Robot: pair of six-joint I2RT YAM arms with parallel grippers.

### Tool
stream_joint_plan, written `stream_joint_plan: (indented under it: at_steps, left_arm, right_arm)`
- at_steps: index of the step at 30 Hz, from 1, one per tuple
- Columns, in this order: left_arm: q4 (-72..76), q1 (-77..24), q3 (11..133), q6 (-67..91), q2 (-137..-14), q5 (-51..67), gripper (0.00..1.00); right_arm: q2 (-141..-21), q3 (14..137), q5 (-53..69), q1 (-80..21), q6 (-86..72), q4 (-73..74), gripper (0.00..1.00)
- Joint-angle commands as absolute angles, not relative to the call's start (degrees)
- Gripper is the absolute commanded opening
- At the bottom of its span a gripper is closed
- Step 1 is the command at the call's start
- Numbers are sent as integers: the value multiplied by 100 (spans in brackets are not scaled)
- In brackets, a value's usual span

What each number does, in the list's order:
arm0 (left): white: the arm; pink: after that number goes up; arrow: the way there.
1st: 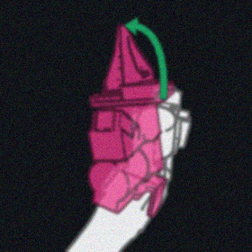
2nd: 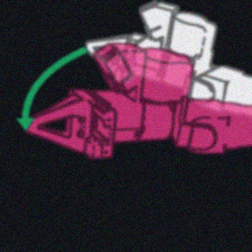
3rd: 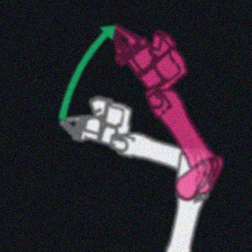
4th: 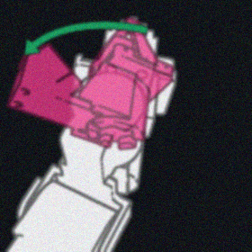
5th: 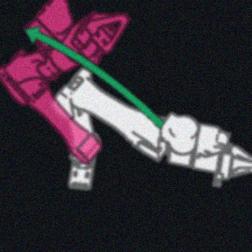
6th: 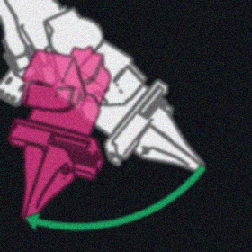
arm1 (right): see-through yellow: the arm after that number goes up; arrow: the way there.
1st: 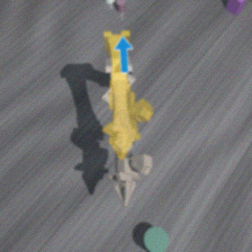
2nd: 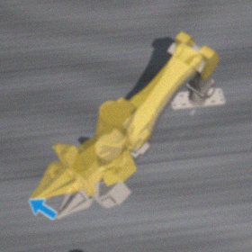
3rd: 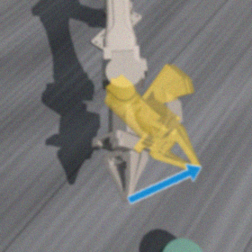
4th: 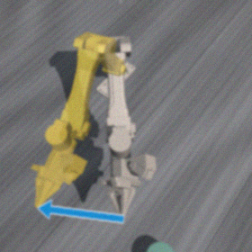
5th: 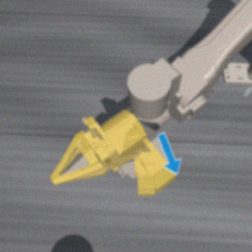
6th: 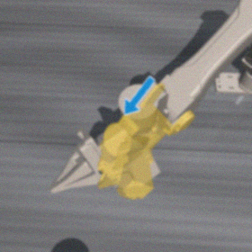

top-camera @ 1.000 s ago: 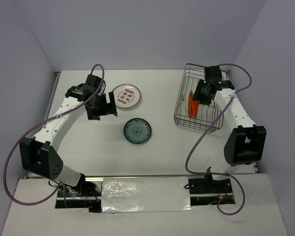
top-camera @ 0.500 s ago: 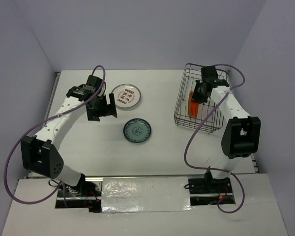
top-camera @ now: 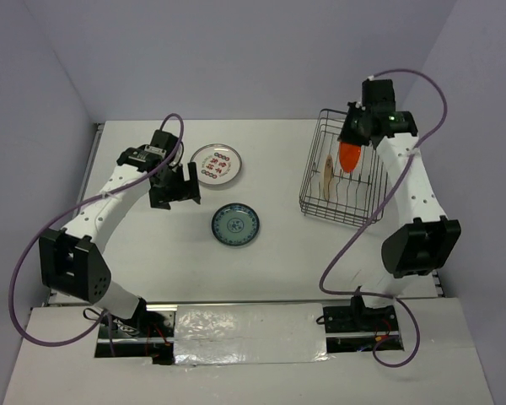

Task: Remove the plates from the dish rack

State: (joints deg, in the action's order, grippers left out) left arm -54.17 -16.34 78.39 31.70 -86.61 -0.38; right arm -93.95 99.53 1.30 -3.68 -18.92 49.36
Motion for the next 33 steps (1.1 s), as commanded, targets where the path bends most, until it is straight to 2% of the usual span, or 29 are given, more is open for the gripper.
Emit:
stream_joint_plan:
  at_steps: [1,4,6,7,9,13,18,26,27,28,29,30,32,33]
  left_arm:
    - [-5581,-1652,8086,3303,-8675,-525,99]
    - [-5853,-1556,8200,3838,-8631,-1070,99]
    - [-6002,-1433,8200,4147,-8561,-1388,99]
    - [-6020,-1259,8183,4436,-8439,-1450,99]
    - [-5960,-916,7999,4622,-8202,-1494,100]
    - [-5828,-231,7533,4930,-7710,-1687,100]
    - [-5546,631,6892,4659,-7199,-1582,100]
    - [-5327,1230,6276,4079,-7005,-1275,100]
    - [-5309,1300,6241,3982,-6996,-1231,100]
    - [-5274,1318,6214,3938,-6987,-1143,100]
    - [-5239,1353,6188,3885,-6987,-1099,100]
    - [-5230,1354,6188,3833,-7005,-1046,99]
    - [-5195,1354,6214,3788,-7031,-967,100]
    - [-5186,1354,6223,3771,-7049,-932,100]
  right_arm:
    - [-8728,10897,-27,-570,-1268,5501,0]
    - [-8631,11170,711,-1456,-583,5572,0]
    - [-8753,11198,363,-2246,295,5827,0]
    - [-8797,11093,21,-3007,743,5871,0]
    - [-8998,10777,-533,-3975,922,5854,0]
    - [-9665,10661,-947,-5076,993,5941,0]
    - [-10545,10494,-1134,-5721,774,5757,0]
    - [-11495,10160,-1046,-6135,501,5335,0]
    - [-11531,10143,-1055,-6161,492,5309,3]
    - [-11566,10151,-1089,-6170,449,5282,13]
    - [-11627,10160,-1020,-6179,440,5282,17]
    - [-11628,10186,-1002,-6187,422,5300,34]
    - [-11567,10257,-985,-6214,369,5291,57]
    - [-11514,10266,-976,-6214,352,5274,74]
